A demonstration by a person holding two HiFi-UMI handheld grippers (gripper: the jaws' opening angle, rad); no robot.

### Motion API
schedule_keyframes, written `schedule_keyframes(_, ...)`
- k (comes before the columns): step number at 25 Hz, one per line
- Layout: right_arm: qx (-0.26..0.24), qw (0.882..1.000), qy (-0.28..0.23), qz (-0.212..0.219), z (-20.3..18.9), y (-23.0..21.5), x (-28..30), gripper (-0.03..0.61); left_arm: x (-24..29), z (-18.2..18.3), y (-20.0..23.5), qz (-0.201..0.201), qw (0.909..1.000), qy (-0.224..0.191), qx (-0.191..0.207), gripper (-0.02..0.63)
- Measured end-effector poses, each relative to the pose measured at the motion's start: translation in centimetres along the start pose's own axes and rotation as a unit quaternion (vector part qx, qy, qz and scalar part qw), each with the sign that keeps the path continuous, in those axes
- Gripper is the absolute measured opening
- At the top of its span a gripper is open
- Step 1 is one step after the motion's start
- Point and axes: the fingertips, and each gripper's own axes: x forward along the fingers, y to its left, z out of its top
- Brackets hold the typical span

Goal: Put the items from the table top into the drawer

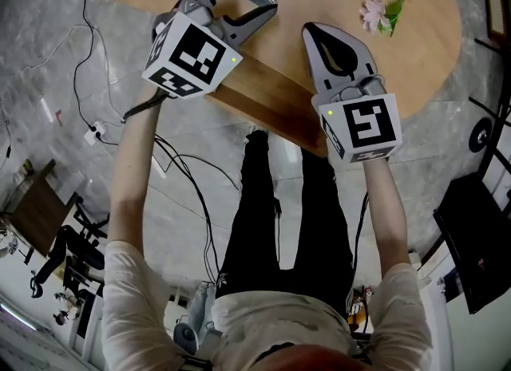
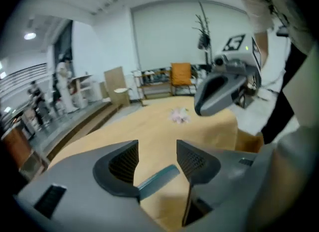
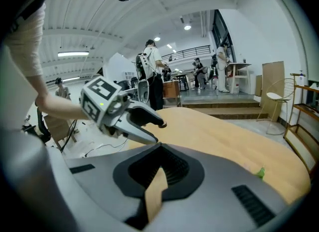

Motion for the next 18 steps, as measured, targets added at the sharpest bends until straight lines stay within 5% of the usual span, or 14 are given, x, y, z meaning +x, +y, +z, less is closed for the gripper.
schedule_keyframes(2, -0.009, 1.0, 0.019, 0.018, -1.0, 0.6, 0.3, 0.005, 1.6, -3.1, -0.7, -0.081, 0.9892, 0.084, 0.089, 0.222)
schedule_keyframes(4, -0.01, 0.999, 0.034, 0.033, -1.8, 1.1, 0.4, 0.005, 2.4, -5.9, -1.2, -0.144, 0.9628, 0.16, 0.164, 0.225)
schedule_keyframes(10, -0.022, 0.996, 0.047, 0.076, -3.1, 2.5, 0.3, 0.005, 3.6, -9.8, -0.1, -0.22, 0.8896, 0.291, 0.275, 0.225)
schedule_keyframes(13, -0.023, 0.994, 0.044, 0.099, -3.4, 3.2, 0.3, 0.005, 4.5, -10.9, -0.3, -0.244, 0.8524, 0.327, 0.327, 0.225)
schedule_keyframes(18, -0.03, 0.99, 0.05, 0.129, -3.7, 4.2, 0.6, 0.005, 5.5, -11.8, -1.7, -0.29, 0.814, 0.351, 0.361, 0.225)
